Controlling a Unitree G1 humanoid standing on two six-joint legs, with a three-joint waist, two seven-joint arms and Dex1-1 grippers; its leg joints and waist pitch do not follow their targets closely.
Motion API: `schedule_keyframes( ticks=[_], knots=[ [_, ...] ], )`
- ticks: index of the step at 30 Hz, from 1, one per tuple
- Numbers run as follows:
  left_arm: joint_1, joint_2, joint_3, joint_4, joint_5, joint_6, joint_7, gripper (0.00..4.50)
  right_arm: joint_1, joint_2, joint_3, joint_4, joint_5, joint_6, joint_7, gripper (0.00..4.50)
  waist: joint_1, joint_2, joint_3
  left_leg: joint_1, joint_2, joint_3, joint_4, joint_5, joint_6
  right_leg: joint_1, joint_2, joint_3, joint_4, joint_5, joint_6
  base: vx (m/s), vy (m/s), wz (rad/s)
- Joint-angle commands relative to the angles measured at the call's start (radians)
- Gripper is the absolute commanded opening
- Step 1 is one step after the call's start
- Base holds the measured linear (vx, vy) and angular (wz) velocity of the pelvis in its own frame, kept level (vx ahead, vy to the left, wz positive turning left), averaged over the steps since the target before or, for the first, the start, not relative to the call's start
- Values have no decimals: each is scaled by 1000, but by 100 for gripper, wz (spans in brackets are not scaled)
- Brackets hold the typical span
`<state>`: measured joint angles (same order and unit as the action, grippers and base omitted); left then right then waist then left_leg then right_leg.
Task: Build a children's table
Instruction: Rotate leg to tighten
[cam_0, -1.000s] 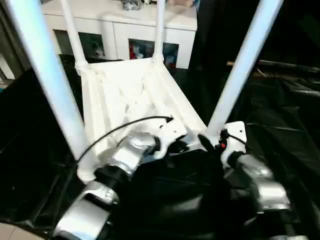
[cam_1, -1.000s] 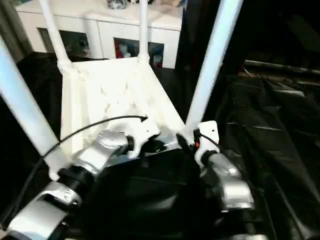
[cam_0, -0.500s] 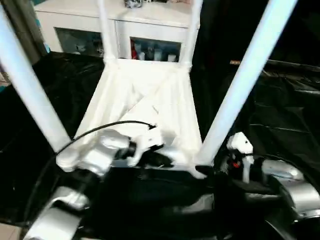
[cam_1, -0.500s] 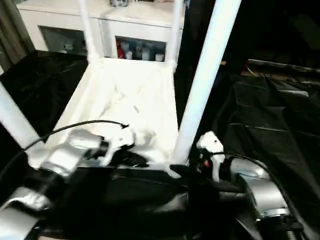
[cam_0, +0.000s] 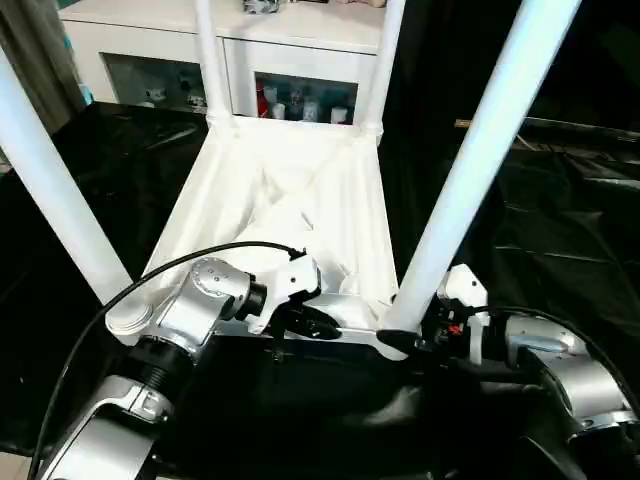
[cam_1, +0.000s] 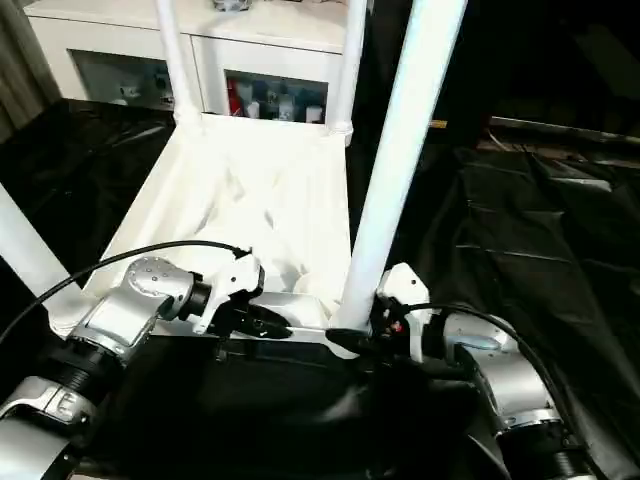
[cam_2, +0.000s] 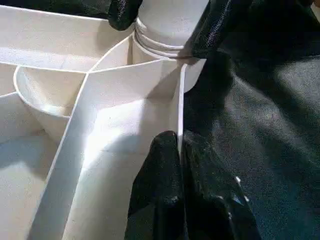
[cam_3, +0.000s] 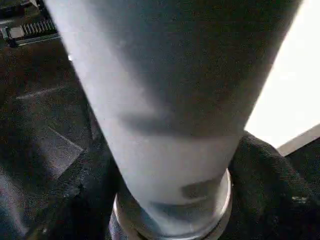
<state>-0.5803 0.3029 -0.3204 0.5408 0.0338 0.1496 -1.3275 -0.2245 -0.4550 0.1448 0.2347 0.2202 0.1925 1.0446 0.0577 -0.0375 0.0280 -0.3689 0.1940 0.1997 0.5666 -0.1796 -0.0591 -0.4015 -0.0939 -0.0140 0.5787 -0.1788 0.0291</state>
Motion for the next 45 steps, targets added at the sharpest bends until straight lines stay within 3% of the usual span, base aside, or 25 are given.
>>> schedule_keyframes(
  ticks=[1,3,10,13,16,19,20,22,24,29,30,31,34,36,37,38,39,40,43,45],
  knots=[
    [28,-14,-16,1,-27,12,-13,0,-4,-11,7,8,-26,1,-13,295,6,-13,-44,10,33,-11,-62,-226,66,37,-36,15,-54,-179,-236,0,0,0],
    [30,-13,-17,0,-26,13,-12,0,0,-10,6,5,-26,2,-11,273,6,-12,-44,11,34,-11,-62,-230,64,37,-36,15,-55,-189,-233,0,0,0],
    [50,-11,-14,-14,-25,18,7,0,18,-5,15,5,-27,-2,-20,264,5,-12,-47,10,33,-10,-58,-200,77,39,-35,14,-49,-132,-247,0,0,0],
    [34,-54,-3,26,3,9,116,0,8,40,-14,43,-48,-6,-136,263,2,-9,-43,11,32,-9,-61,-222,67,35,-34,15,-55,-172,-241,0,0,0],
    [4,-105,10,87,31,-1,237,0,9,82,-42,57,-59,26,-245,263,-1,-12,-41,17,30,-13,-66,-297,26,30,-36,14,-70,-319,-198,0,0,0],
    [-46,-191,23,165,65,20,413,0,14,188,-82,58,-64,71,-429,263,-2,-10,-39,20,27,-17,-70,-345,-1,21,-35,14,-81,-411,-157,0,0,0],
    [-59,-221,23,181,69,34,450,0,15,229,-94,56,-63,87,-491,263,0,-12,-40,18,27,-19,-71,-344,-4,24,-38,14,-83,-424,-145,0,0,0],
    [-77,-263,19,202,77,44,505,0,17,292,-103,52,-69,108,-585,262,1,-9,-37,21,26,-18,-71,-356,-6,15,-36,16,-88,-437,-136,0,0,0],
    [-90,-298,12,221,85,43,535,0,16,343,-98,52,-83,118,-653,262,2,-7,-40,16,26,-22,-74,-348,-9,20,-37,14,-88,-434,-122,0,0,0],
    [-94,-328,-14,244,110,-5,540,0,13,400,-57,35,-102,114,-678,262,0,-5,-39,16,25,-25,-78,-386,-7,18,-36,13,-93,-451,-101,0,0,0],
    [-89,-320,-25,241,112,-26,508,0,13,405,-66,29,-97,109,-680,262,1,-10,-39,14,25,-25,-78,-390,-2,18,-37,13,-93,-465,-97,0,0,0],
    [-82,-310,-25,227,104,-34,482,0,11,404,-74,26,-86,100,-670,332,3,-6,-39,15,25,-26,-78,-393,-1,17,-39,14,-95,-473,-95,0,0,0],
    [-56,-266,-32,173,74,-66,376,0,4,385,-73,19,-66,83,-616,338,5,-2,-41,10,27,-28,-80,-380,2,20,-41,14,-93,-451,-97,0,0,0],
    [-53,-258,-33,165,70,-69,358,0,3,381,-70,16,-68,81,-611,366,1,-3,-43,5,27,-25,-81,-352,6,23,-38,14,-87,-396,-110,0,0,0],
    [-43,-239,-31,152,61,-87,315,0,0,361,-59,2,-69,72,-575,376,3,6,-43,8,27,-25,-81,-351,5,22,-38,15,-86,-386,-115,0,0,0],
    [-39,-229,-28,145,56,-94,296,0,0,346,-51,-9,-69,69,-552,380,1,-1,-43,4,27,-24,-80,-345,11,28,-36,14,-84,-363,-123,0,0,0],
    [-35,-216,-21,139,47,-113,273,0,5,311,-34,-34,-68,65,-498,380,1,5,-44,5,27,-23,-80,-337,11,27,-36,15,-82,-351,-127,0,0,0],
    [-33,-204,-11,134,35,-127,254,0,17,271,-29,-67,-52,66,-438,380,4,3,-45,9,28,-19,-76,-323,19,26,-34,16,-81,-322,-135,0,0,0],
    [-19,-150,-5,97,-3,-158,144,0,98,103,-67,-210,43,76,-221,380,24,5,-46,14,34,-14,-68,-284,59,33,-36,20,-74,-235,-157,0,0,0],
    [-14,-135,-8,88,-11,-164,110,0,123,61,-85,-241,64,82,-177,380,31,6,-47,7,34,-12,-64,-238,86,39,-36,20,-62,-165,-180,0,0,0]
  ],
)
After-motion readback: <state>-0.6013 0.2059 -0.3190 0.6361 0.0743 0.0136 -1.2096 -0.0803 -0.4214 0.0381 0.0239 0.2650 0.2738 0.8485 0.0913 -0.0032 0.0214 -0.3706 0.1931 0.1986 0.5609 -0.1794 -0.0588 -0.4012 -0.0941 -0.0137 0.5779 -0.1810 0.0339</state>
